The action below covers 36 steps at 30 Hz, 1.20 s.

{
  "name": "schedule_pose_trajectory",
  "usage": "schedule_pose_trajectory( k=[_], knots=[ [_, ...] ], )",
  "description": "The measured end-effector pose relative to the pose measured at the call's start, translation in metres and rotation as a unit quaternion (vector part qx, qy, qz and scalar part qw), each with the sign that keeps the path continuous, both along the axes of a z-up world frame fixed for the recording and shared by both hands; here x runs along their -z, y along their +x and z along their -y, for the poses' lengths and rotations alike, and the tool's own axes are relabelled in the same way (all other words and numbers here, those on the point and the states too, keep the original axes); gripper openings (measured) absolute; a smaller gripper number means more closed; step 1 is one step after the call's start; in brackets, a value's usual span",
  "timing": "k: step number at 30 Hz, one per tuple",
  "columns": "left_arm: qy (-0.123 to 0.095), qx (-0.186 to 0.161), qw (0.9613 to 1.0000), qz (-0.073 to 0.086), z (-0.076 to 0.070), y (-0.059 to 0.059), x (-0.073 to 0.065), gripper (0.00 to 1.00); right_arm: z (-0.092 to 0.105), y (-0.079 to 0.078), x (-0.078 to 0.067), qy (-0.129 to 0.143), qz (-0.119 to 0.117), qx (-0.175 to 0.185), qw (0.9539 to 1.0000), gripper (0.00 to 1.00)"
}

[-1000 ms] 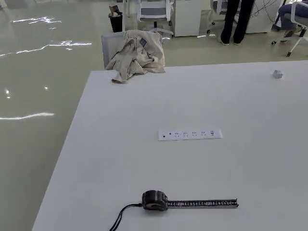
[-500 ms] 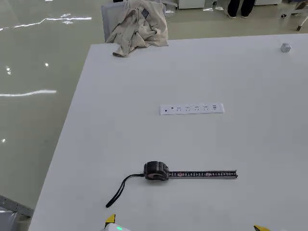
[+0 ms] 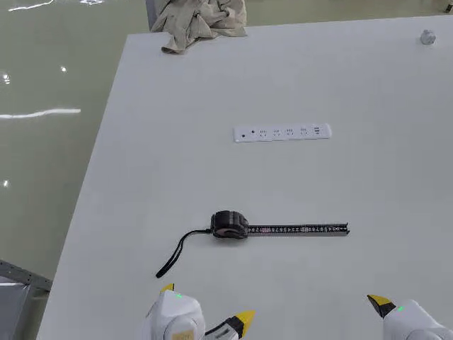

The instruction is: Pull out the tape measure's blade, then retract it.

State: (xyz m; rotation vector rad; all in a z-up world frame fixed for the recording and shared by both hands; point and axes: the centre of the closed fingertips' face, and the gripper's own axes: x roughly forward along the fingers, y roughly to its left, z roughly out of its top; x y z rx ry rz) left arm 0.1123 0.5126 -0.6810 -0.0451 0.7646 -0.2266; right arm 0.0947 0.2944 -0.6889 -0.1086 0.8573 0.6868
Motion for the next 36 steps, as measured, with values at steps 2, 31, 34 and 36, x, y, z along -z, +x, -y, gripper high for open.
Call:
schedule_pose_trajectory(
  k=[2, 31, 34, 36],
  knots=[
    [-0.002, -0.003, 1.0000, 0.001, -0.001, 0.002, 0.000, 0.93, -0.001, 0.002, 0.001, -0.001, 0.000, -0.001, 1.0000, 0.94],
    [-0.014, -0.022, 0.9996, -0.008, 0.010, 0.050, 0.018, 0.89, 0.003, 0.044, 0.018, -0.028, -0.002, -0.038, 0.9989, 0.93],
    [-0.014, -0.026, 0.9995, -0.009, 0.009, 0.053, 0.021, 0.88, 0.001, 0.047, 0.020, -0.030, -0.003, -0.042, 0.9986, 0.93],
    [-0.013, -0.028, 0.9995, -0.009, 0.009, 0.056, 0.022, 0.88, 0.001, 0.049, 0.022, -0.031, -0.004, -0.044, 0.9985, 0.93]
  ],
)
